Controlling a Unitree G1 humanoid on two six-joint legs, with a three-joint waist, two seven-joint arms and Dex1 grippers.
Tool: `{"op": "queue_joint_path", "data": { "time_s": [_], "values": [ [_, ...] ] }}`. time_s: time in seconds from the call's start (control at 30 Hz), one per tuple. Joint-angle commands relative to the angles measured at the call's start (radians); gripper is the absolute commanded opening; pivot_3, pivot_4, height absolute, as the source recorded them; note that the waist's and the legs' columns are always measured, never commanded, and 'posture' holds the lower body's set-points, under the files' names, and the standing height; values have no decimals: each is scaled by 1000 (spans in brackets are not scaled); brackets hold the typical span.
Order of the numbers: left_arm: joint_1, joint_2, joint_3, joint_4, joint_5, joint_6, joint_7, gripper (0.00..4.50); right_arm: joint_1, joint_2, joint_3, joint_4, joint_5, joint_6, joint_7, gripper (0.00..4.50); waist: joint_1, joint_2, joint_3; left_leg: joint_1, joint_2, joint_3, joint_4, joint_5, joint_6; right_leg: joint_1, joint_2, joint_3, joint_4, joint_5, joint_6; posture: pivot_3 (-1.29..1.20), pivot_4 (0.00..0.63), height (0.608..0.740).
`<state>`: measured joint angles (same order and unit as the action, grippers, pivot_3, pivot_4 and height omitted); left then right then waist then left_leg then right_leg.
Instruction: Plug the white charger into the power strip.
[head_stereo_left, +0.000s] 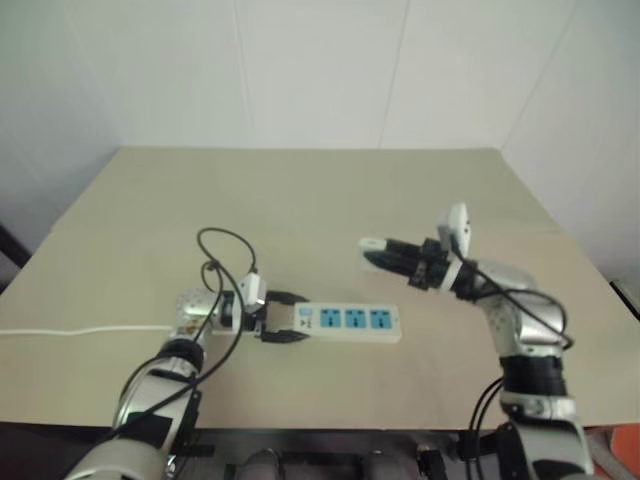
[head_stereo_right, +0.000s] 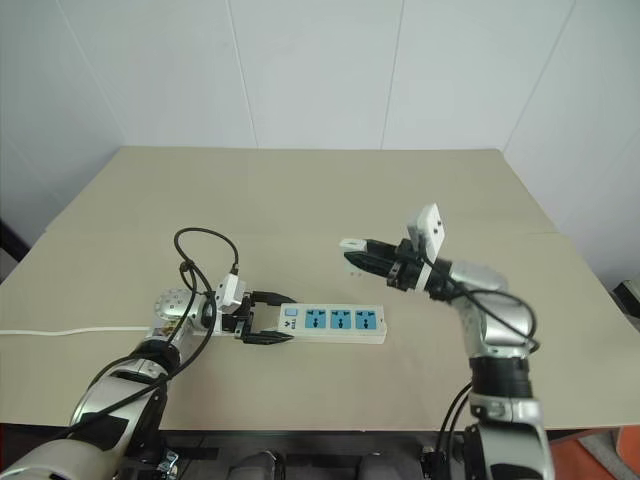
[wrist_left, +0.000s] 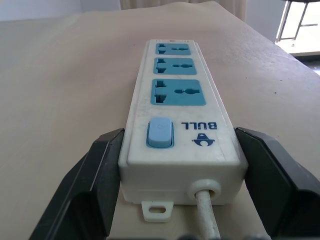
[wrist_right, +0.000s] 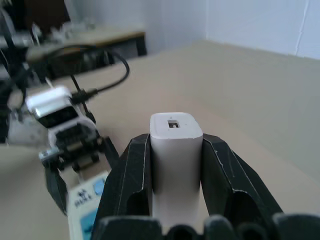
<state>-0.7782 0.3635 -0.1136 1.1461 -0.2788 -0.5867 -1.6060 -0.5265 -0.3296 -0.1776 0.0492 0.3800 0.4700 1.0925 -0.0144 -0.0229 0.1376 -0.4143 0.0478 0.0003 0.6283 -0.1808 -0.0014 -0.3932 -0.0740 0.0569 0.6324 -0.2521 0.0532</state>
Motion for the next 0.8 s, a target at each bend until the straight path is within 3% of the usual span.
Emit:
{"op": "queue_joint_path", "data": {
  "time_s": [0.03, 0.27, 0.47, 0.8],
  "values": [
    [-7, 8, -10, -10, 12, 5, -8, 3216, 4, 44, -39, -9, 101, -70, -9, 1124, -2, 0, 0, 0, 0, 0, 0, 0, 0, 0, 0, 0, 0, 0, 0, 0, 150, 740],
    [-1, 7, -8, -22, 6, 12, -8, 3216, 13, 46, 50, 77, 126, -151, 121, 1124, -1, 0, 0, 0, 0, 0, 0, 0, 0, 1, 0, 0, -1, 0, 0, 0, 150, 740],
    [13, 13, -14, -52, -2, 23, -8, 3216, -51, 75, 155, 296, 50, -328, 228, 1124, -1, 0, 0, 1, 0, 0, 0, 0, 0, 1, 0, 0, -1, 0, 0, 0, 150, 740],
    [37, 21, -16, -98, -11, 50, -8, 3216, -115, 107, 174, 497, 30, -462, 280, 1124, 0, 0, 0, 1, 1, 0, 0, 0, 0, 1, 1, 0, -1, 0, 0, 0, 150, 740]
  ]
}}
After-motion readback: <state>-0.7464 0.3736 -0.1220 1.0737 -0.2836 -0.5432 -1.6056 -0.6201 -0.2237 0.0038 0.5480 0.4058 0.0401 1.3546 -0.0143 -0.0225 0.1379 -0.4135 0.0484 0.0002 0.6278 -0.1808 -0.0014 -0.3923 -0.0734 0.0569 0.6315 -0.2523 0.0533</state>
